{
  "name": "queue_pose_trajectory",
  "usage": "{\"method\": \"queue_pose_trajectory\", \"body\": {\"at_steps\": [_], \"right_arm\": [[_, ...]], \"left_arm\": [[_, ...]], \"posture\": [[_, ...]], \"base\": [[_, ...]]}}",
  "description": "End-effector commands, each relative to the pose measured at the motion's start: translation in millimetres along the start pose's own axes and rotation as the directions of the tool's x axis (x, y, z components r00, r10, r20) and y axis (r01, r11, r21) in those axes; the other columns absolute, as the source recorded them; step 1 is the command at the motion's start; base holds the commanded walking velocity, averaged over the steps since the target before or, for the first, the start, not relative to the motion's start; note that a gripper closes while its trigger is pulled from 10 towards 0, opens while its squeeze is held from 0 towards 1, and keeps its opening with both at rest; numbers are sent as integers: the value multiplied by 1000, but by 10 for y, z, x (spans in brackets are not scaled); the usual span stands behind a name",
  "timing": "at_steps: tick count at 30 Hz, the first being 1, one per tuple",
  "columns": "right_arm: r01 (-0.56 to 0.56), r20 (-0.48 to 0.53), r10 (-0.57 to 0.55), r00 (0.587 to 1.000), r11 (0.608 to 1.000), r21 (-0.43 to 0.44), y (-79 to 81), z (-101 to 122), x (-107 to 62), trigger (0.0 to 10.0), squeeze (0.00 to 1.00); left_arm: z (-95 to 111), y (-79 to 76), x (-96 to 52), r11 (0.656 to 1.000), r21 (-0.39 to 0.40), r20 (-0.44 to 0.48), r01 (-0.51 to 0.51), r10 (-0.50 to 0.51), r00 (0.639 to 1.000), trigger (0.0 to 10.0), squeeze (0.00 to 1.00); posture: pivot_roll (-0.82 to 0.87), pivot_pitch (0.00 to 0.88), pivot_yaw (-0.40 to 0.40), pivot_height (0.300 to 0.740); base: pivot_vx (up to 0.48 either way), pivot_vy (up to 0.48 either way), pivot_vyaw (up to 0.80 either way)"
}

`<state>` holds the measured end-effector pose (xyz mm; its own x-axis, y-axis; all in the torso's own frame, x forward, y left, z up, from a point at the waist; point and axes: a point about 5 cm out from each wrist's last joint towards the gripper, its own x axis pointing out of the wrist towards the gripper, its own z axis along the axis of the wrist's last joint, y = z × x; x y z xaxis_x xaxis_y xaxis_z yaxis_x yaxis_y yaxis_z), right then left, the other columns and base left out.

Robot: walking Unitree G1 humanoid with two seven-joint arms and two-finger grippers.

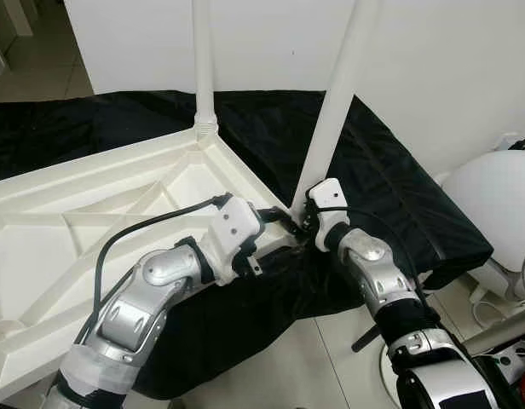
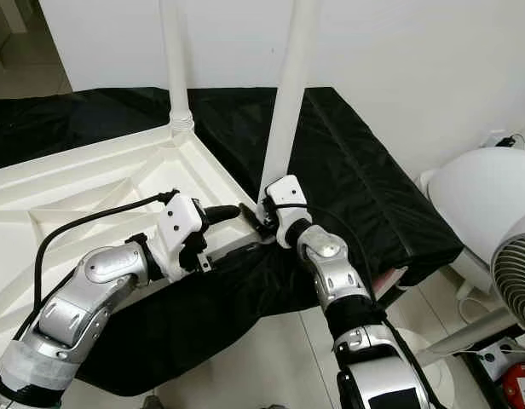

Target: Building children table

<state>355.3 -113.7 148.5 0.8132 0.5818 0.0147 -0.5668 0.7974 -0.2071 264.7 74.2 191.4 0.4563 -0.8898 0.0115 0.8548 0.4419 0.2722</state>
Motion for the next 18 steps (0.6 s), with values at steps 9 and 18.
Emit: {"method": "queue_pose_trajectory", "body": {"at_steps": [9, 18], "right_arm": [[-33, -34, 31, 999, 999, -36, -10, -81, -17, 0, 0], [41, 3, -41, 999, 994, 102, 42, -61, -2, 10000, 0]], "left_arm": [[-5, 0, 2, 1000, 2, -2, 1, -1, 1000, 10000, 0], [11, -10, 10, 1000, -4, 0, 10, -10, 1000, 10000, 0]], "posture": [[62, 41, -45, 740], [51, 65, -36, 740]], "base": [[0, 0, 0], [0, 0, 0]]}}
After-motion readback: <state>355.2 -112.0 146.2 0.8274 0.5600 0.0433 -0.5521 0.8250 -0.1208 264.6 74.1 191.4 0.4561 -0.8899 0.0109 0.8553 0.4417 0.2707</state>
